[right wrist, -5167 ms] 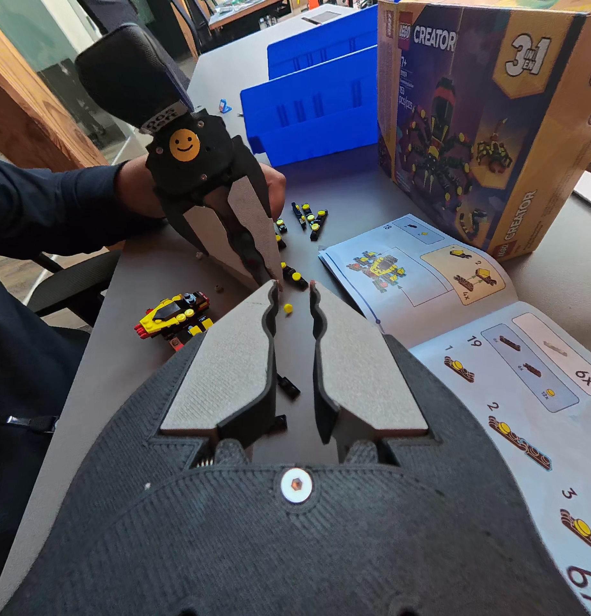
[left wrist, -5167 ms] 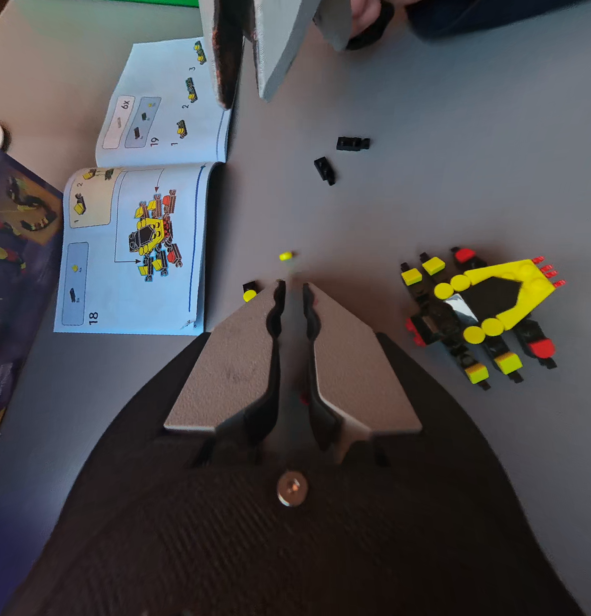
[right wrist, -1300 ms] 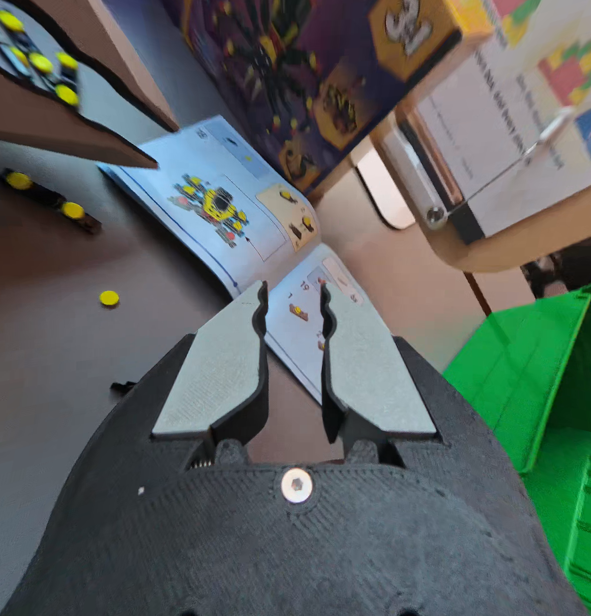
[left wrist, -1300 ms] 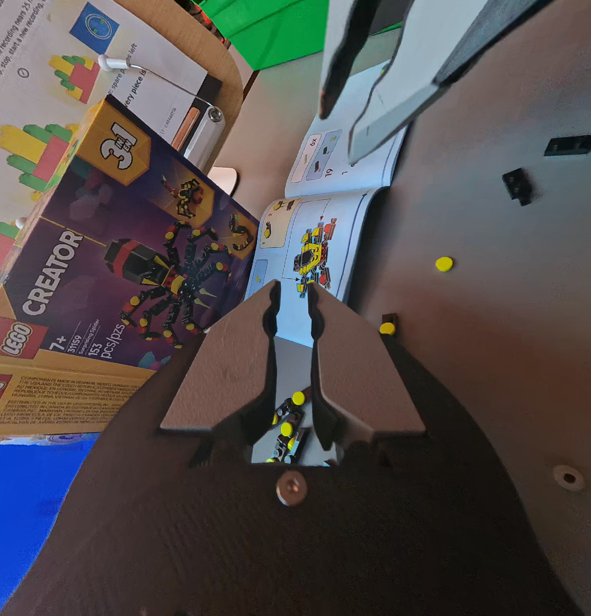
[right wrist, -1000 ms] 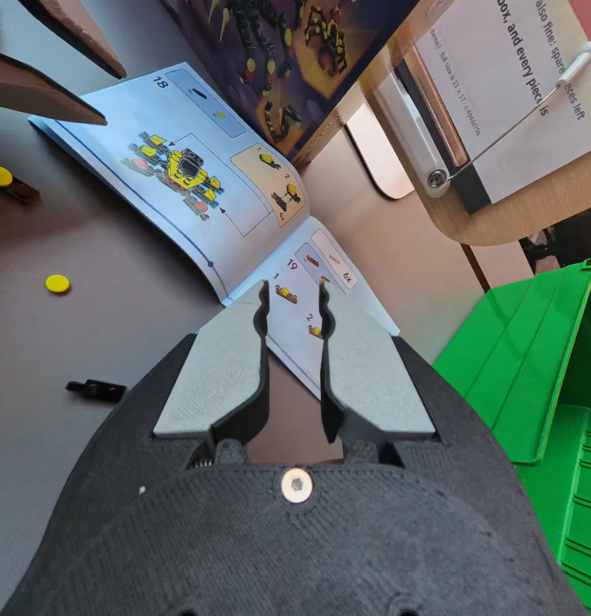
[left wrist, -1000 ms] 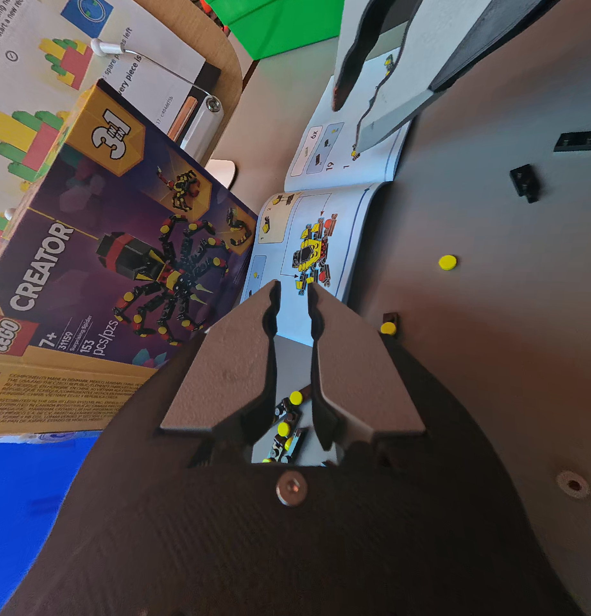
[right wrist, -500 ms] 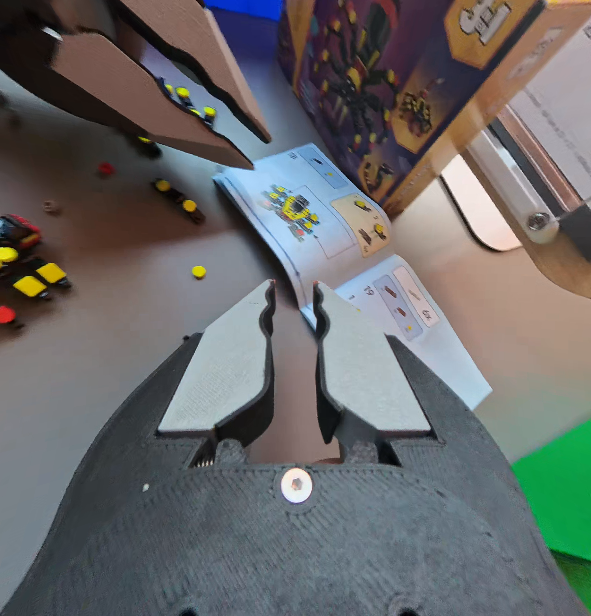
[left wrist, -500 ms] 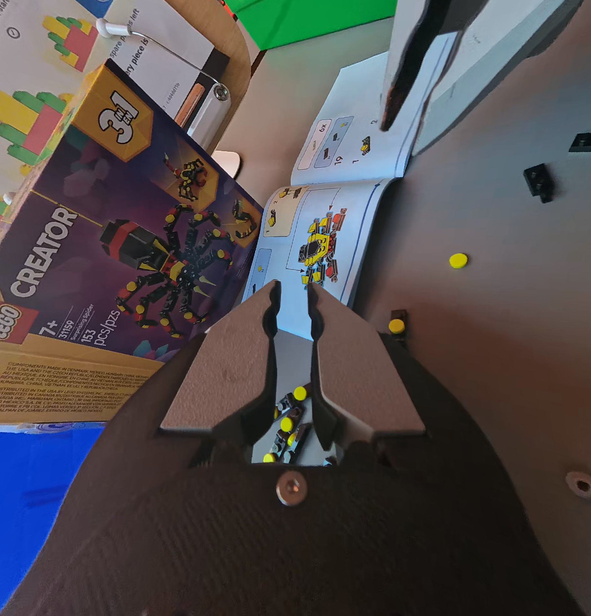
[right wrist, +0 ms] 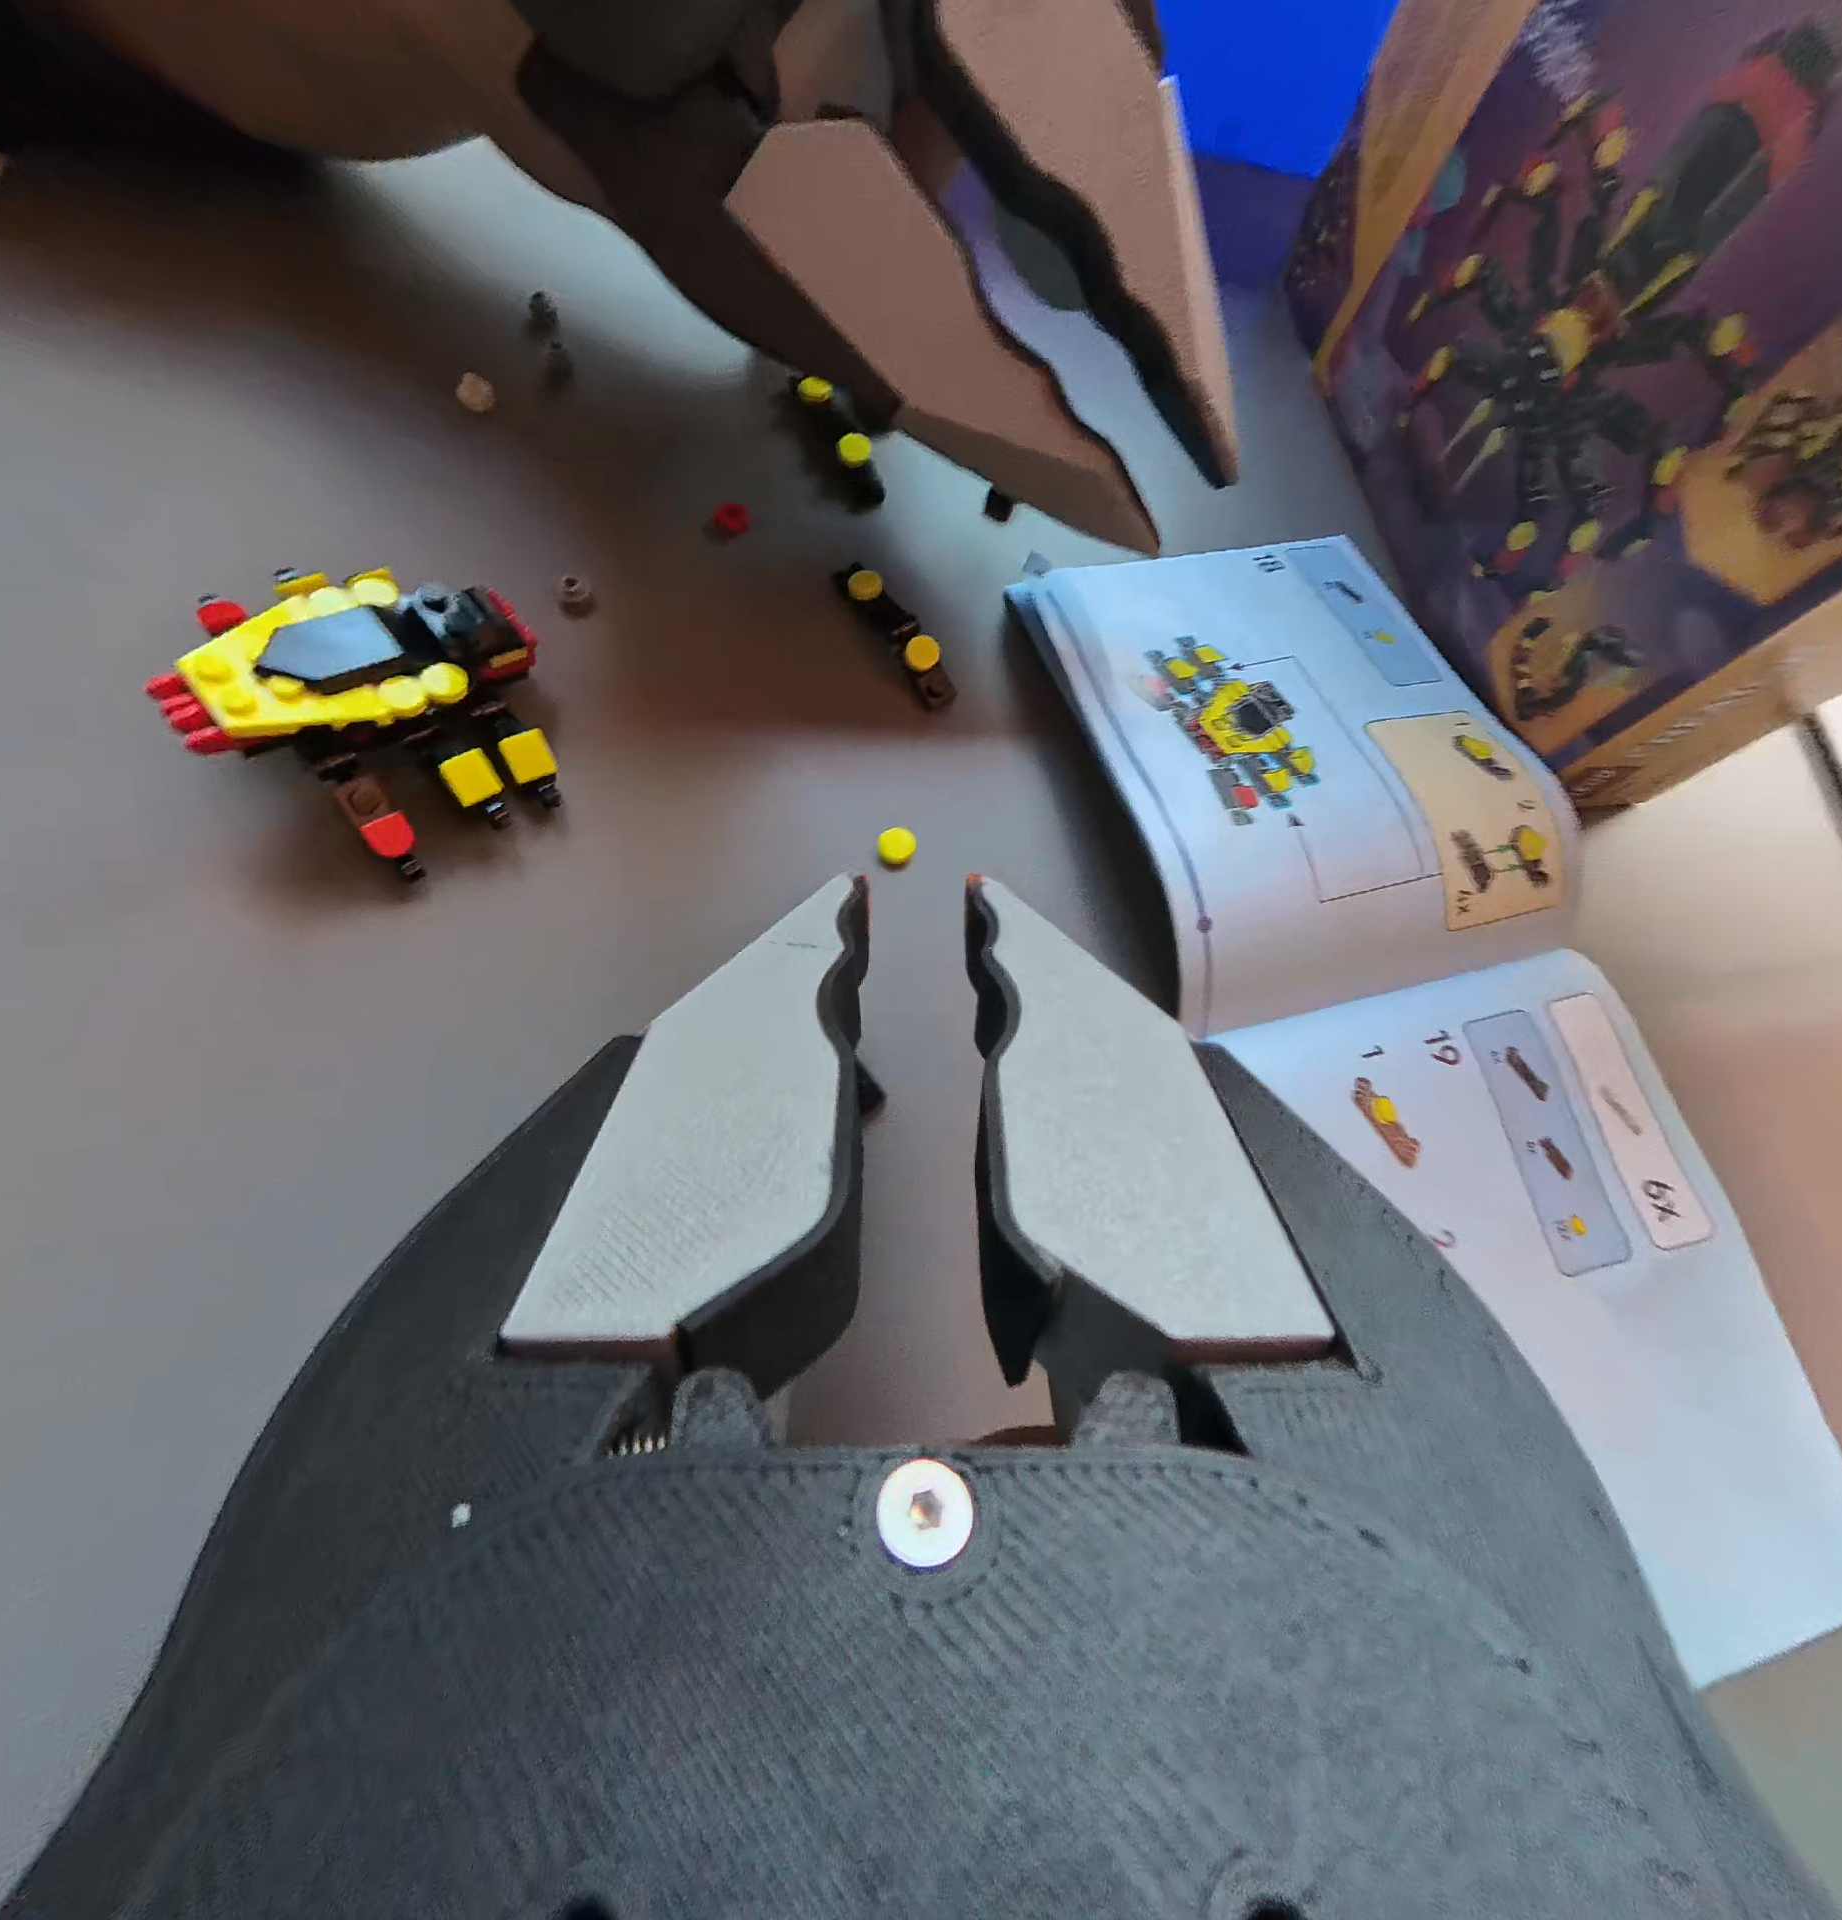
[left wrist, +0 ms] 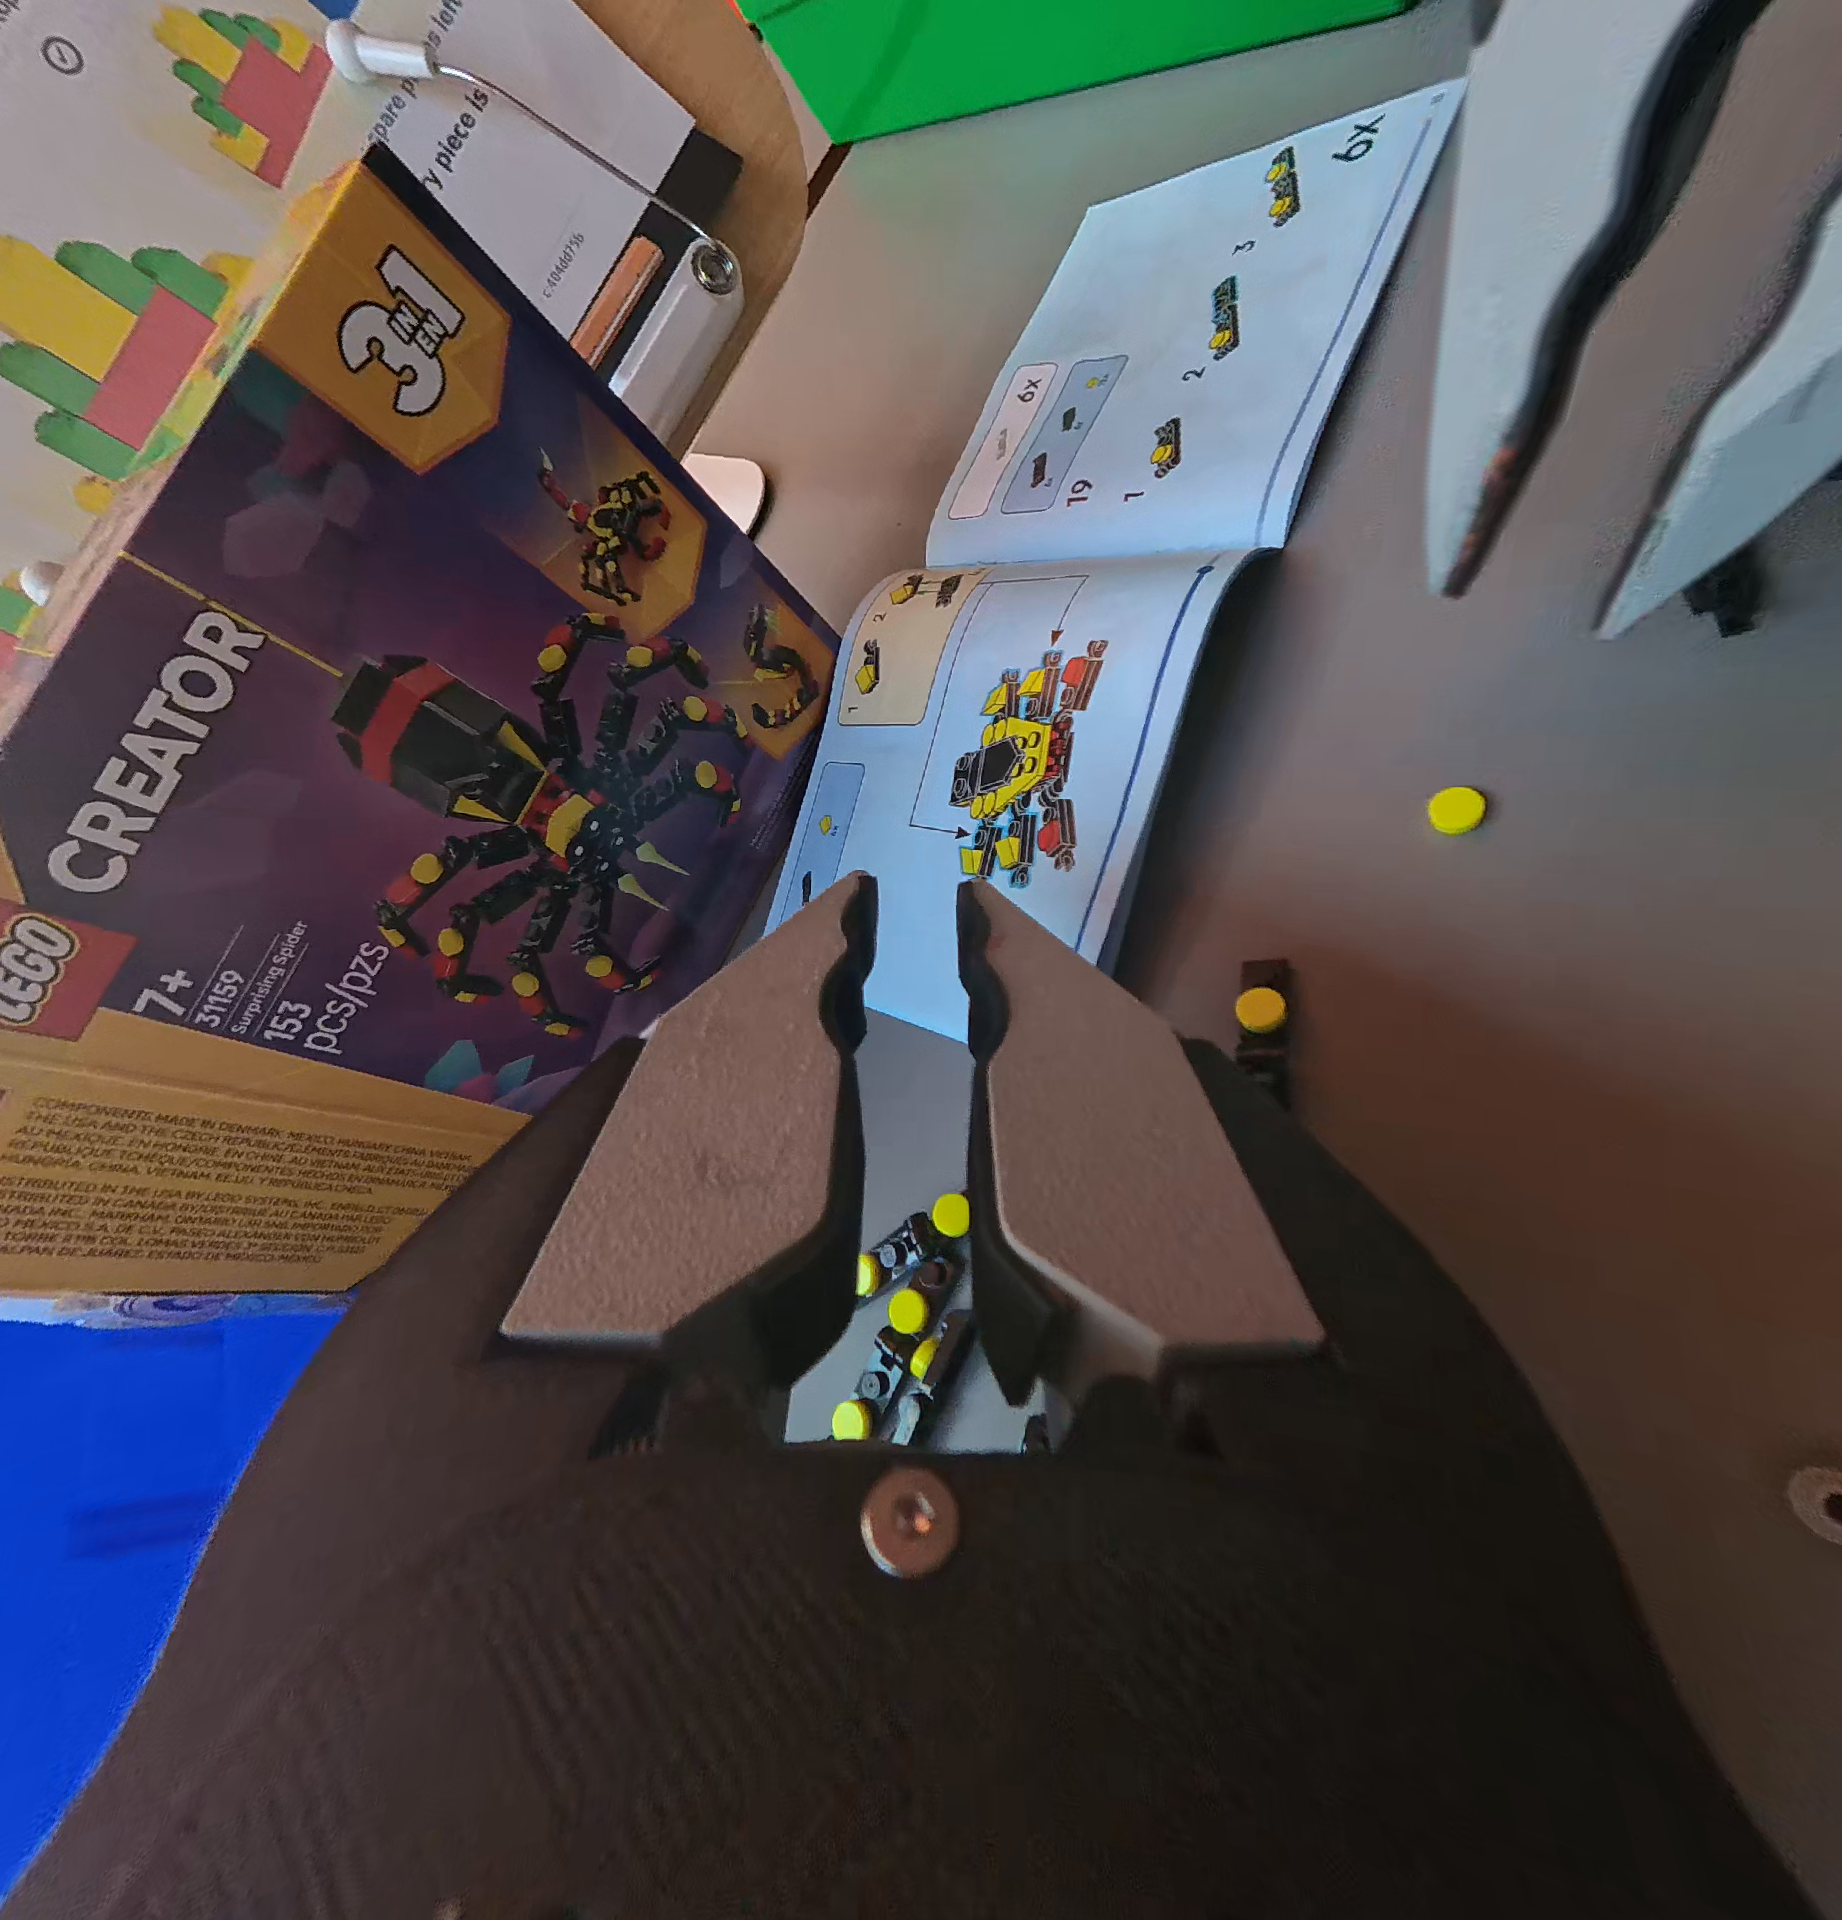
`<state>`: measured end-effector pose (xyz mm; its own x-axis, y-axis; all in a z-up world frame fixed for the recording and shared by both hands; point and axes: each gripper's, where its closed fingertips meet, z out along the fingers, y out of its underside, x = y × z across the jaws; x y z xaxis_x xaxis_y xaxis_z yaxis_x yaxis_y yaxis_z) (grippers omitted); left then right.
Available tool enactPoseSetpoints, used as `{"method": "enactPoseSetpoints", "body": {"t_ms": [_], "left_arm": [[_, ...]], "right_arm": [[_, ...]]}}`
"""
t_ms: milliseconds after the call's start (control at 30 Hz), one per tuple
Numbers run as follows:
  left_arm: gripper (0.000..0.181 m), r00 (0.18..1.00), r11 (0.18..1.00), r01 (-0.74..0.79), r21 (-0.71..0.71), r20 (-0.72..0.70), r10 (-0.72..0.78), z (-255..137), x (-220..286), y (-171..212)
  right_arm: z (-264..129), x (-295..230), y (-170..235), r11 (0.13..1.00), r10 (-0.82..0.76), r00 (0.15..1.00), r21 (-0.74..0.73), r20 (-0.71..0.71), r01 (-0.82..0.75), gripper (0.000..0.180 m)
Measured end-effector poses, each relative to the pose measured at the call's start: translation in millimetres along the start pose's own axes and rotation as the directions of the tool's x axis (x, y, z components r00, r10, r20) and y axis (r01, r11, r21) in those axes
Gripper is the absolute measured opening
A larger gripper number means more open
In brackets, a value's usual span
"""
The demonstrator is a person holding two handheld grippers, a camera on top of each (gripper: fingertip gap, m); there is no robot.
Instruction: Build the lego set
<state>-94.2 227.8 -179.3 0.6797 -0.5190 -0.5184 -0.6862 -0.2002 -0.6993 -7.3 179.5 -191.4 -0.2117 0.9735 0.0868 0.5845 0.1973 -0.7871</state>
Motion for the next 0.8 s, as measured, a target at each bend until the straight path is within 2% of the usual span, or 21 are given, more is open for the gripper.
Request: {"method": "enactPoseSetpoints", "body": {"t_ms": [33,533,800], "left_arm": [[0.013,1.000,1.000,0.002,-0.001,-0.002,-0.002,0.2,0.3,0.2],[0.012,1.000,1.000,0.001,0.008,-0.005,-0.001,-2.2,0.9,-3.0],[0.012,1.000,1.000,0.022,-0.002,-0.009,-0.022,-0.7,0.1,-0.2]], "right_arm": [[0.7,-3.8,1.9,1.000,-0.007,1.000,-0.010,0.022,0.008,0.012],[-3.0,12.3,9.5,0.999,0.000,0.999,-0.032,-0.040,-0.001,0.019],[-20.7,-2.8,13.6,0.998,-0.046,0.998,-0.050,0.041,0.048,0.026]]}}
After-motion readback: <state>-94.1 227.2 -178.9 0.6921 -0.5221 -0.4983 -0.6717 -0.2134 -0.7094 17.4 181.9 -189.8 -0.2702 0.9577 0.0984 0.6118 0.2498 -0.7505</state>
